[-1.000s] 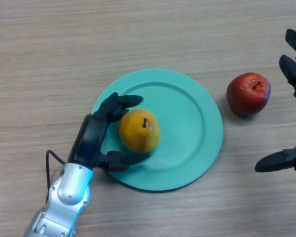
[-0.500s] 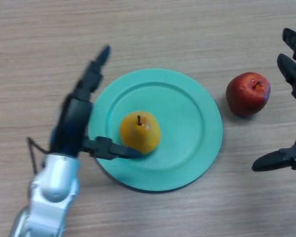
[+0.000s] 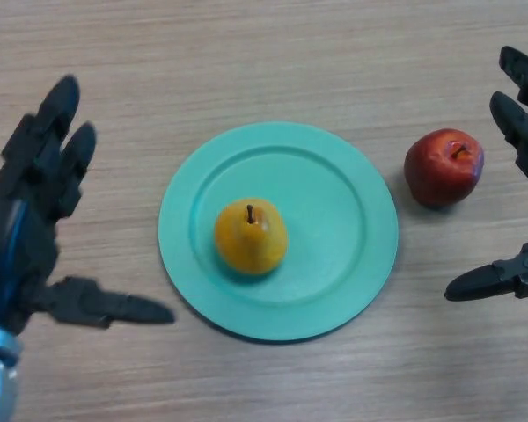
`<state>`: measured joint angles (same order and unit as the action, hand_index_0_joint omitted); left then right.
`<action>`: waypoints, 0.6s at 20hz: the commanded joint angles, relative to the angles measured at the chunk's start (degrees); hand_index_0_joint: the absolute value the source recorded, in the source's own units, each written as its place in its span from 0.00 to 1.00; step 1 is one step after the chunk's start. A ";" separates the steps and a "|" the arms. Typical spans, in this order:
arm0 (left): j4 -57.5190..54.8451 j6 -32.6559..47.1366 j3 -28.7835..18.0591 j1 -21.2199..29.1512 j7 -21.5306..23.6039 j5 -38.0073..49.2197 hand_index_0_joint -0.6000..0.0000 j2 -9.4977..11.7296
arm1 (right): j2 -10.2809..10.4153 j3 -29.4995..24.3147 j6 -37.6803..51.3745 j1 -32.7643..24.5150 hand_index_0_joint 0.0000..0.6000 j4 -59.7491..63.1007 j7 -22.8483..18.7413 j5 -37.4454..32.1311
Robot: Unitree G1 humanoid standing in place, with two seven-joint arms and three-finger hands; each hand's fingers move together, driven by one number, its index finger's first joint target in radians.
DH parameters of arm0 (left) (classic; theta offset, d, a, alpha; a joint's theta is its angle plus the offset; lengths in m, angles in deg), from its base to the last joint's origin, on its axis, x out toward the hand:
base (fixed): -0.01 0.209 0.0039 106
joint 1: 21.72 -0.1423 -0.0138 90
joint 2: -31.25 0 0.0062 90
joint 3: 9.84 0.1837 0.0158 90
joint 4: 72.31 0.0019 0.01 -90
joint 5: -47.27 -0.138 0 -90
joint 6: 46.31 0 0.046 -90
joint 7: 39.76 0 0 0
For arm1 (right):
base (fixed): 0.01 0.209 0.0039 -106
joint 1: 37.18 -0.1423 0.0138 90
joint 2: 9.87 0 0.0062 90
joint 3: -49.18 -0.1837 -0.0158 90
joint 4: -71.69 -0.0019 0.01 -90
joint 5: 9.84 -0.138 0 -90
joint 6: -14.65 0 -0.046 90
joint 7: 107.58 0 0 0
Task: Pick up the yellow pear and place it on the plate
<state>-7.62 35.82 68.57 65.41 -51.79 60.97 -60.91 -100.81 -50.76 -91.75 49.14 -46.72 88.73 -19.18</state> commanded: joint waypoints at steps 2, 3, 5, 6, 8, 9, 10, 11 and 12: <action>-2.07 4.87 -5.94 0.86 0.72 3.84 1.00 2.11 | -1.21 -2.86 9.15 -1.02 0.00 -3.42 -0.99 -1.51; -2.18 4.82 -5.87 0.88 0.94 3.65 1.00 2.14 | -1.18 -2.98 8.90 -0.89 0.00 -3.70 -0.94 -1.73; -2.28 4.85 -5.57 0.65 0.57 1.68 1.00 2.22 | -1.01 -2.91 9.38 -0.74 0.00 -3.44 -1.08 -1.95; -3.79 2.08 -6.48 0.79 0.38 2.72 1.00 2.51 | -1.22 -3.20 9.00 -1.04 0.00 -3.46 -1.23 -2.42; -4.19 1.98 -6.94 1.02 1.13 2.65 1.00 2.46 | -1.54 -2.86 8.86 -1.54 0.00 -3.30 -1.09 -1.38; -4.33 1.78 -7.04 1.02 1.14 2.71 1.00 2.51 | -1.53 -2.86 8.81 -1.65 0.00 -3.32 -0.97 -1.37; -4.38 1.84 -7.09 1.11 1.60 2.55 1.00 2.44 | -1.32 -2.50 9.34 -1.73 0.00 -3.05 -1.14 -1.28; -4.33 1.93 -7.09 1.19 1.71 2.50 1.00 2.46 | -1.16 -2.35 9.70 -1.58 0.00 -2.95 -1.21 -1.30; -4.27 2.27 -6.98 1.27 2.00 2.17 1.00 2.47 | -1.05 -2.41 9.38 -1.24 0.00 -3.46 -1.17 -1.67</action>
